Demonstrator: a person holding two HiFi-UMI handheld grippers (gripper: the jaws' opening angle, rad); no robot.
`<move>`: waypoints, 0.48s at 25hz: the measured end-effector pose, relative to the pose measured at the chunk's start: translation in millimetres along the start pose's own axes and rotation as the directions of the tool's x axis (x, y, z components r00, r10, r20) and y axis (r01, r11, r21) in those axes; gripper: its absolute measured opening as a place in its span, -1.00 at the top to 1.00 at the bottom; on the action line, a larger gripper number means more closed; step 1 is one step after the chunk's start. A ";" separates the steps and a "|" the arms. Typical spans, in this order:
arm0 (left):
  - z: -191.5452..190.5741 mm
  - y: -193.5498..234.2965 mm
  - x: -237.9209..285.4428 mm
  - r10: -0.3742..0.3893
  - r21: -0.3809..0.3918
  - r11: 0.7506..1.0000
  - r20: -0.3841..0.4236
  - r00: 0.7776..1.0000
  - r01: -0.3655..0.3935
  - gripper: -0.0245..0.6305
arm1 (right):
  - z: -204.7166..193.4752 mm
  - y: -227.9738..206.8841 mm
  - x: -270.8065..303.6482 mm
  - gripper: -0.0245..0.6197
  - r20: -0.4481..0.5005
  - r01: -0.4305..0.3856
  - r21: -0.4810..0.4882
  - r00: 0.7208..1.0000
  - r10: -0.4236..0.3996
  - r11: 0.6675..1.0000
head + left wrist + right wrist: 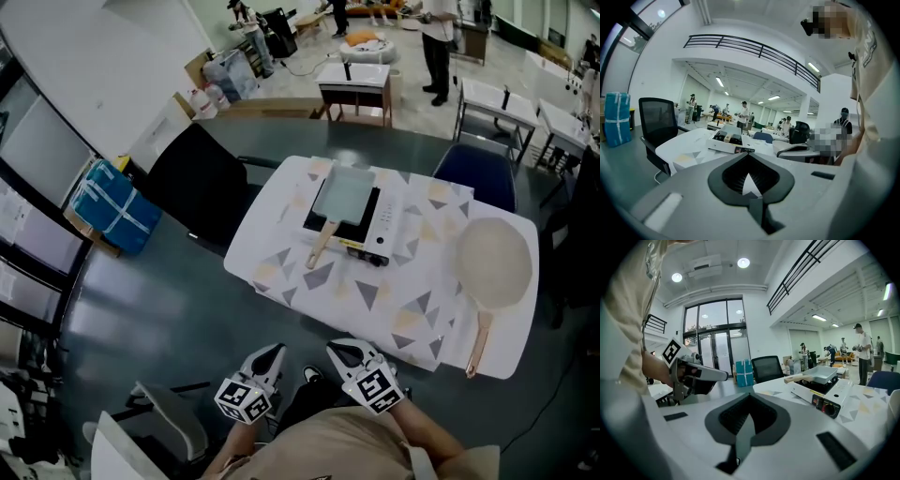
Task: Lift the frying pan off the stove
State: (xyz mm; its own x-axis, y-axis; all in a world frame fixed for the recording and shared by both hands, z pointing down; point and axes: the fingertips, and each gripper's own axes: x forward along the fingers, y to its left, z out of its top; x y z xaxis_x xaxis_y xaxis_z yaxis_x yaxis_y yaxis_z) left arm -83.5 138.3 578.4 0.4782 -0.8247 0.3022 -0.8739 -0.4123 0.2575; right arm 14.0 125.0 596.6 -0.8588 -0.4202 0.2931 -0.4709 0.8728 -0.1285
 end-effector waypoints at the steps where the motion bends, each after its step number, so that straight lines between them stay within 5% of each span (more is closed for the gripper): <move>1: 1.4 6.2 0.6 0.001 -0.001 1.000 -0.002 1.000 -0.001 0.93 | 2.3 -2.4 4.4 0.93 -0.003 0.003 -0.006 1.000 -0.003 1.000; 8: 20.2 46.7 22.2 -0.054 0.007 0.998 -0.002 0.999 0.055 0.93 | 26.1 -17.3 42.1 0.93 -0.003 0.052 -0.024 0.999 -0.052 0.998; 12: 39.3 61.7 37.9 -0.130 0.028 0.991 0.003 0.992 0.130 0.93 | 45.1 -26.1 61.2 0.93 0.025 0.105 0.055 0.994 -0.106 0.993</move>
State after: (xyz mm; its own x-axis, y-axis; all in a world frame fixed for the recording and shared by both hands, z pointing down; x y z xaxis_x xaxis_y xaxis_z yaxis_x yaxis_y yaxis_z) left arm -122.7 66.3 569.7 0.5872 -0.7654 0.2633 -0.8067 -0.5265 0.2685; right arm -35.4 65.3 575.1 -0.8087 -0.5163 0.2817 -0.5685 0.8091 -0.1491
